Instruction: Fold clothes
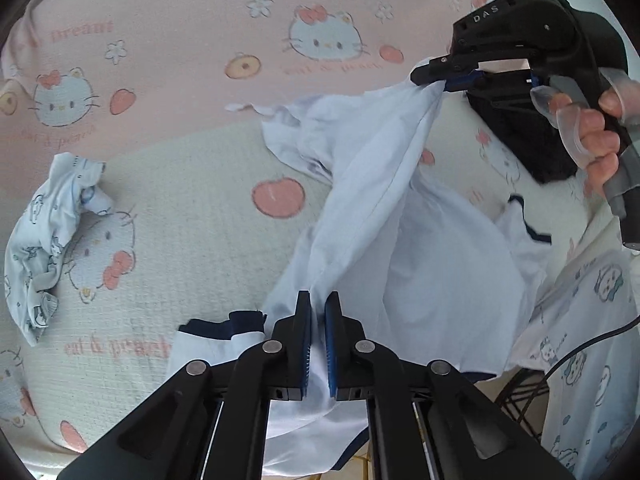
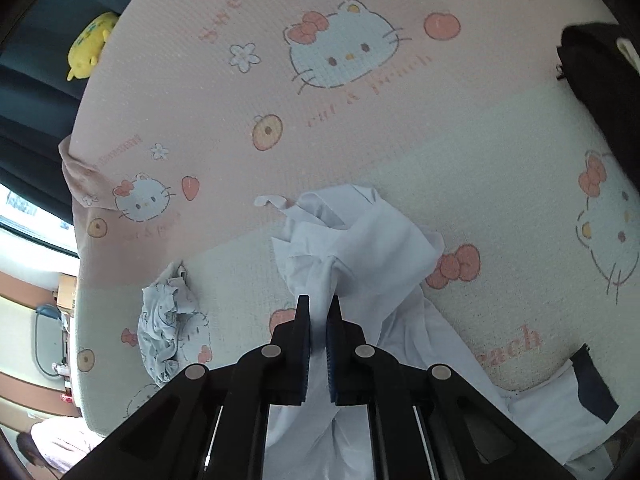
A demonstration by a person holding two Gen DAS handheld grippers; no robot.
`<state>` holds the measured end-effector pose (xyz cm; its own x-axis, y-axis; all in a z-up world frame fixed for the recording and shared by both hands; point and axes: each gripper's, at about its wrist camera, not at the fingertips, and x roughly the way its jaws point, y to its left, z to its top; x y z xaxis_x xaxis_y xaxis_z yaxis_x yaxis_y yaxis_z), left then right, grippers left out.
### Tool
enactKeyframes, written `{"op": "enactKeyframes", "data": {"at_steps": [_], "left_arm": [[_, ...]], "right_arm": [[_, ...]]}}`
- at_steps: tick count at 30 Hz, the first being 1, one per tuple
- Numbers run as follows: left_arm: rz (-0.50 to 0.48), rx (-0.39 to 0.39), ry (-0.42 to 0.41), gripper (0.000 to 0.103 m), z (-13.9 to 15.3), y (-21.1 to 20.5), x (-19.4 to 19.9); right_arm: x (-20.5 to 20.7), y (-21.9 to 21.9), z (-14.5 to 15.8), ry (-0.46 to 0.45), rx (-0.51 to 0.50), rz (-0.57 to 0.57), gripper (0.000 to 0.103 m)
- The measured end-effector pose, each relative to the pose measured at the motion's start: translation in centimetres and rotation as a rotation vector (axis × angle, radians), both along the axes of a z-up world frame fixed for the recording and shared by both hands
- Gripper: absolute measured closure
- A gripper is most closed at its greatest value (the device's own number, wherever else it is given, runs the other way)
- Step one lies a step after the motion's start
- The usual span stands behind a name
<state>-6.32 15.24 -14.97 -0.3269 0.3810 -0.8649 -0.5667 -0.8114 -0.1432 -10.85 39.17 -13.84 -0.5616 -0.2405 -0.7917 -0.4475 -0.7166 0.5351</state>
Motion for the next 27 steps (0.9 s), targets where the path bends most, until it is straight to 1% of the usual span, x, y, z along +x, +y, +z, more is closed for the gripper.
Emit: {"op": "enactKeyframes", "data": {"at_steps": [3,6,8,11,14,17,20,21,24,25,27], "left_arm": [[0.038,0.037,-0.003,0.098,0.8,-1.3,-1.0],[0.068,0.027,0.027,0.098,1.4,-2.4,-1.9],[0.098,0.032,0.029,0.098,1.1,-3.1,-3.1],[0.161,0.058,0.001,0.098,0.9,-5.0,-4.7],[0.196,0.092,-0.022,0.098,0.3,-6.8,-5.9],[0.197,0.160,-0.084,0.098,-0.2,-8.4,-6.6],[0.190,0.322,-0.158,0.098,-0.6,-9.9,-7.6],[0.216,0.358,-0.206,0.097,-1.0,-10.4,-8.2],[0.328,0.414,-0.349,0.096,-3.1,-11.3,-10.7],[0.351,0.437,-0.380,0.096,-3.9,-11.4,-11.4],[0.386,0.487,-0.412,0.095,-5.3,-11.5,-12.8]], "right_arm": [[-1.7,-0.5,2.0,0.015,0.031,0.035,0.098],[-4.1,-1.7,3.2,0.012,0.080,0.073,0.098],[-5.9,-2.8,3.6,0.006,0.106,0.097,0.098],[-8.5,-4.5,3.8,-0.002,0.141,0.139,0.098],[-11.2,-6.4,3.5,-0.014,0.167,0.183,0.099],[-13.6,-8.1,2.8,-0.034,0.175,0.223,0.098],[-15.4,-9.3,2.3,-0.048,0.180,0.245,0.098],[-15.8,-9.5,2.2,-0.052,0.175,0.249,0.098],[-16.8,-9.9,2.0,-0.063,0.156,0.261,0.098],[-17.0,-10.0,2.0,-0.065,0.154,0.268,0.098],[-17.1,-10.3,2.2,-0.066,0.165,0.285,0.098]]}}
